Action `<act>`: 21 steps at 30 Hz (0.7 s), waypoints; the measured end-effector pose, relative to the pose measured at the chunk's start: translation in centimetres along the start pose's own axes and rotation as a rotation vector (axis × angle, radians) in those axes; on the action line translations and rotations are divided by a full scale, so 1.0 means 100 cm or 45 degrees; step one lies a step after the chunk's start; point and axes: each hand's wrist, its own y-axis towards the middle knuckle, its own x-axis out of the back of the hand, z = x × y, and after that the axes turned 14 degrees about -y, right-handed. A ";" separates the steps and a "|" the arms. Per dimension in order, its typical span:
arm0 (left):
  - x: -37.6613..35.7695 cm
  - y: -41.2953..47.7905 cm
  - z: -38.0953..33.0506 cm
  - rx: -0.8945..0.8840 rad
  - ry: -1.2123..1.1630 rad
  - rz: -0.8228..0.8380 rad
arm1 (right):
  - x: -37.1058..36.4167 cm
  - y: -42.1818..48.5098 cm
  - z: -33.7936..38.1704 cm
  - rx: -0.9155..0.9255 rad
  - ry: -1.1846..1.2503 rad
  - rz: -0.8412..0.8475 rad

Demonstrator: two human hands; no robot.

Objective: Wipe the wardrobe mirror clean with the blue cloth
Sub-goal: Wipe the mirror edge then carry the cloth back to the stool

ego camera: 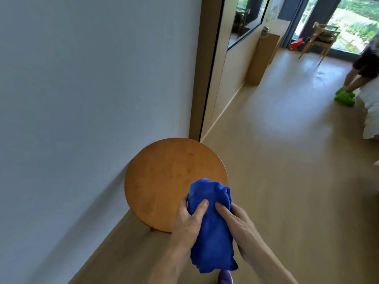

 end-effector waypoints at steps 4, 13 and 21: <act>-0.017 0.039 -0.005 -0.031 -0.067 -0.156 | 0.017 0.053 0.020 0.024 -0.136 0.122; -0.089 0.094 -0.001 -0.087 -0.281 -0.585 | 0.079 0.162 0.066 0.048 -0.525 0.500; -0.105 0.094 0.012 -0.136 -0.473 -0.924 | 0.072 0.198 0.067 0.018 -0.759 0.759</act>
